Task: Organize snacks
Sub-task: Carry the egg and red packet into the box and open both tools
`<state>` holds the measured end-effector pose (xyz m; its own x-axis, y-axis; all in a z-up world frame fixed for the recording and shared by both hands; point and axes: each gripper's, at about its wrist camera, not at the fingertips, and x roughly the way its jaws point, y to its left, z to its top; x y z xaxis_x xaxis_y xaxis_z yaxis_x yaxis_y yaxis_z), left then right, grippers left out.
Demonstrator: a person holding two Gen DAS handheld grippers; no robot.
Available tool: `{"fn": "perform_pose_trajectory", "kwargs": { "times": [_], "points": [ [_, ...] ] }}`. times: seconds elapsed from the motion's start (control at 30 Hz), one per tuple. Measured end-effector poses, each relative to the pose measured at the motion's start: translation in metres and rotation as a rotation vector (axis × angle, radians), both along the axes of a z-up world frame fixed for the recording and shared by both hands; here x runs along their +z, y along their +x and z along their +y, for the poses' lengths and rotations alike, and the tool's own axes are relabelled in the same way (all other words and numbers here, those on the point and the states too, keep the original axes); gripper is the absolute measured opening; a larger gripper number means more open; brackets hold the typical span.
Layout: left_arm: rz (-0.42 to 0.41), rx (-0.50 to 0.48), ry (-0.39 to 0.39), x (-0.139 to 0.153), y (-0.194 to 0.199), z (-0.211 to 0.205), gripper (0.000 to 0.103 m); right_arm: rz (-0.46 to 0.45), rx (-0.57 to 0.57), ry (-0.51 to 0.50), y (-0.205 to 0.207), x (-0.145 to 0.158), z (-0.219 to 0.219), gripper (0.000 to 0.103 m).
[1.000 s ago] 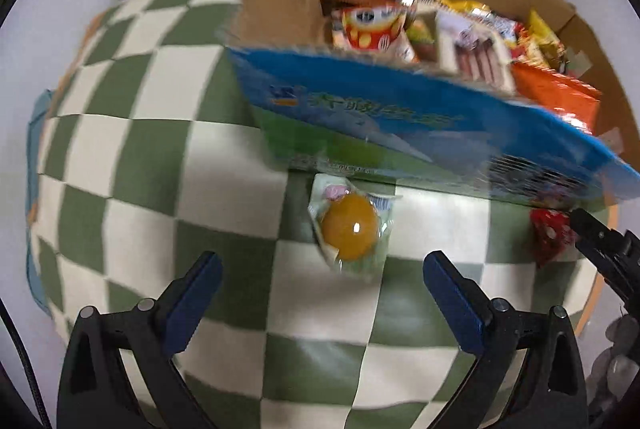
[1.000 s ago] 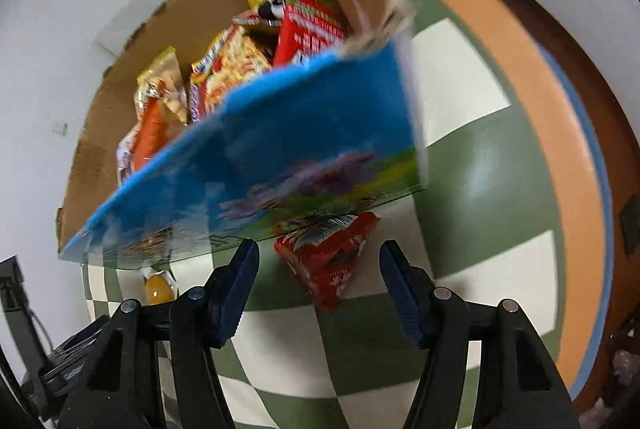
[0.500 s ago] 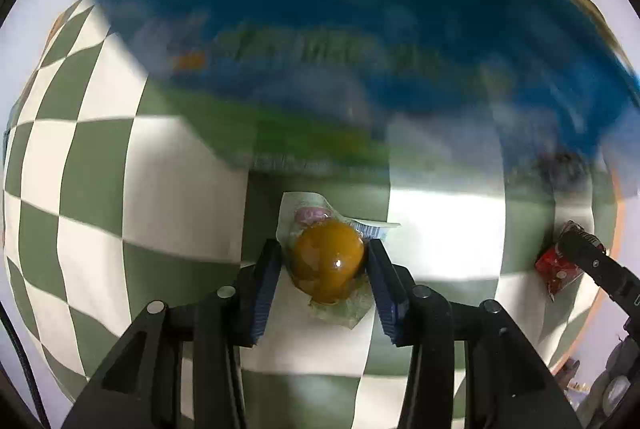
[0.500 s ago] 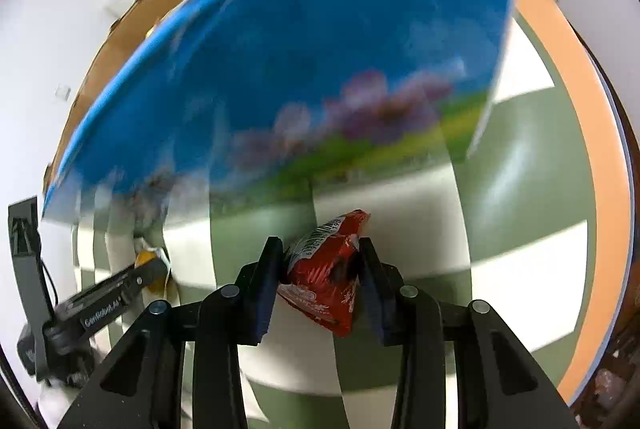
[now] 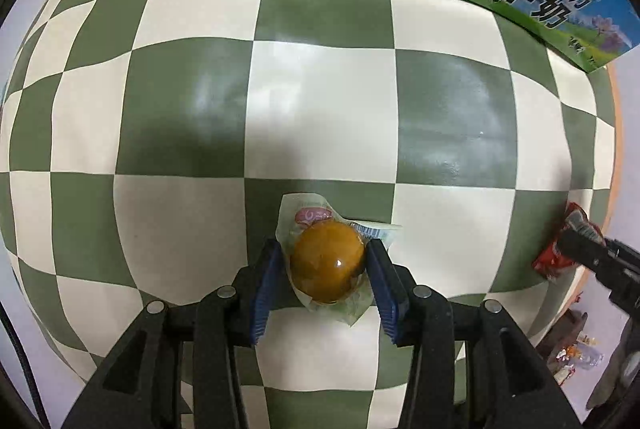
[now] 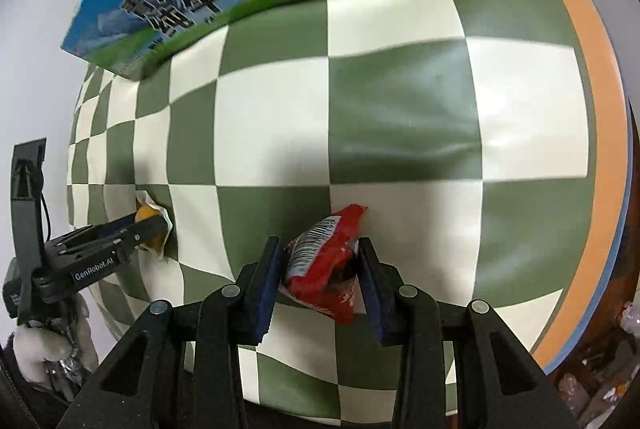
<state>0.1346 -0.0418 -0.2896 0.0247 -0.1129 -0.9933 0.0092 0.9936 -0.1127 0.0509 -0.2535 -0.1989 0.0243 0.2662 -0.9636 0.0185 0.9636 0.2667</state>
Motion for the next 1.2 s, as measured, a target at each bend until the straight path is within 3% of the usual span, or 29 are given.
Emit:
{"fn": "perform_pose_trajectory", "kwargs": {
  "times": [0.23,0.67,0.77,1.0,1.2],
  "points": [
    [0.007,-0.015,0.02,-0.015,0.0,-0.01,0.049,-0.02,0.002,-0.027,-0.003,-0.011,0.011,0.04],
    [0.005,-0.02,0.024,-0.021,0.016,-0.017,0.049,-0.019,0.013,-0.064,0.006,-0.024,0.046,0.046],
    [0.009,0.012,-0.049,-0.025,0.014,-0.013,0.065,-0.015,0.015,-0.055,0.009,-0.024,0.052,0.054],
    [0.044,0.069,-0.095,-0.028,0.013,-0.005,0.064,-0.015,-0.003,-0.027,0.009,-0.021,0.044,0.057],
    [0.028,0.012,-0.006,-0.035,0.021,-0.021,0.057,-0.036,0.019,-0.071,0.01,-0.023,0.042,0.053]
  ]
}}
